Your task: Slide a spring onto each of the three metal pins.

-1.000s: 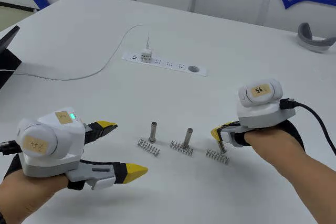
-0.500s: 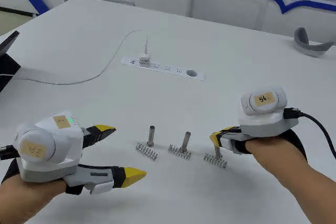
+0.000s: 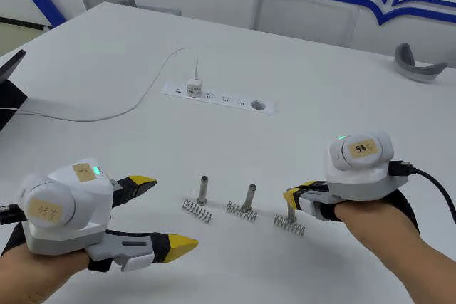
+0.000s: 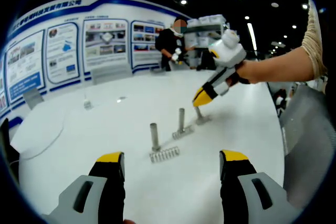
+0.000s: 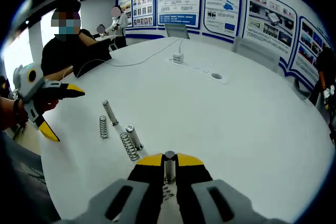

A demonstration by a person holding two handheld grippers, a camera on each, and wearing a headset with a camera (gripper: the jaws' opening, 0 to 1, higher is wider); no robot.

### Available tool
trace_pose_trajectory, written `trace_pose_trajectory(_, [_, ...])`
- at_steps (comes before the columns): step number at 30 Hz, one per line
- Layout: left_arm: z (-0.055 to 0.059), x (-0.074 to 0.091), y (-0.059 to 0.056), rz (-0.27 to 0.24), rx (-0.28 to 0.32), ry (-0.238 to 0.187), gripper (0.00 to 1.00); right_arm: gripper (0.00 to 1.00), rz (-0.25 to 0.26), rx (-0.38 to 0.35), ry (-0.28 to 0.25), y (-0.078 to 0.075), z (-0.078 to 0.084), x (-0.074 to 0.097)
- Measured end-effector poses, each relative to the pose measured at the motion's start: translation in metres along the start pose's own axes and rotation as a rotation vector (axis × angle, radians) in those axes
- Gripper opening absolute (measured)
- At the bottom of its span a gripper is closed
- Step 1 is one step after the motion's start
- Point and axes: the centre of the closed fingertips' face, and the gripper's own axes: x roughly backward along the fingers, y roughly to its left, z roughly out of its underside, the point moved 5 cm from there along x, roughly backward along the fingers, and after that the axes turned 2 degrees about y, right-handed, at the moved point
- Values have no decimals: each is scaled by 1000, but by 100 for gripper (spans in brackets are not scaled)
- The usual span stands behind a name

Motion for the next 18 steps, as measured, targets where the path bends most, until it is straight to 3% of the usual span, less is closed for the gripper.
trace_pose_trajectory(18, [0,0,0,0,-1,-3,75,9,-1,14,-13,2,1,5])
